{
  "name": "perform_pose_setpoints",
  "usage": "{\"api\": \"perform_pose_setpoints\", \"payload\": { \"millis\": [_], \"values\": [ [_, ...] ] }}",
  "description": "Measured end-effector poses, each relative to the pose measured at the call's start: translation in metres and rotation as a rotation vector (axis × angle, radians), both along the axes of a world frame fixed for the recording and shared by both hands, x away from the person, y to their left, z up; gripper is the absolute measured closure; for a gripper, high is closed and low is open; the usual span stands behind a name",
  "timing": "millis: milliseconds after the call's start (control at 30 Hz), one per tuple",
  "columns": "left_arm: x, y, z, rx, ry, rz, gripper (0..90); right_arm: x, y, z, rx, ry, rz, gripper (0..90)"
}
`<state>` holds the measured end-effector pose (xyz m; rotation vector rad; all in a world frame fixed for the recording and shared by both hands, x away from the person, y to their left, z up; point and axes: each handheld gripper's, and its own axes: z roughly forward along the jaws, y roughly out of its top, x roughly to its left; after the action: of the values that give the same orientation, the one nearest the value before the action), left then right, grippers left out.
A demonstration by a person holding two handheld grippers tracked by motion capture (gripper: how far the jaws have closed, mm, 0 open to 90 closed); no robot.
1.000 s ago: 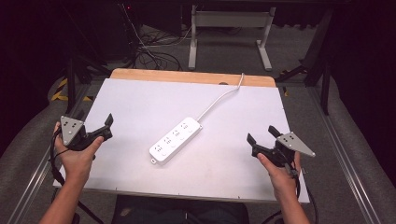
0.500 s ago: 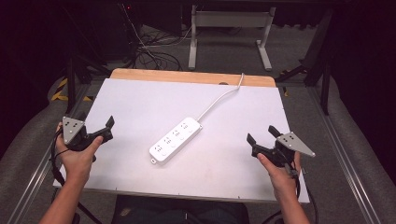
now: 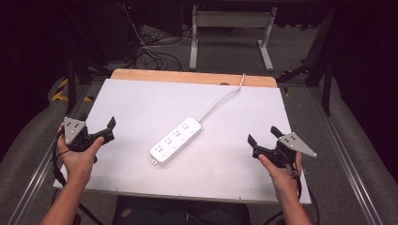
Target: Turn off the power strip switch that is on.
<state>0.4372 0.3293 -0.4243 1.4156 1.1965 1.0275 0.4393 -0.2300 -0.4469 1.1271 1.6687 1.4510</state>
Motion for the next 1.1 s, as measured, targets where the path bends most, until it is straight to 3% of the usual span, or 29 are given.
{"api": "perform_pose_setpoints", "payload": {
  "millis": [533,1100],
  "values": [
    [-0.0012,-0.0054,0.0030,0.008,-0.010,-0.031,3.1,-0.0079,-0.0016,0.0021,-0.005,-0.006,-0.018,3.8],
    [-0.0009,-0.0044,0.0022,0.009,-0.004,-0.029,2.9,-0.0068,-0.0013,0.0017,-0.007,-0.004,-0.018,3.9]
  ]
}}
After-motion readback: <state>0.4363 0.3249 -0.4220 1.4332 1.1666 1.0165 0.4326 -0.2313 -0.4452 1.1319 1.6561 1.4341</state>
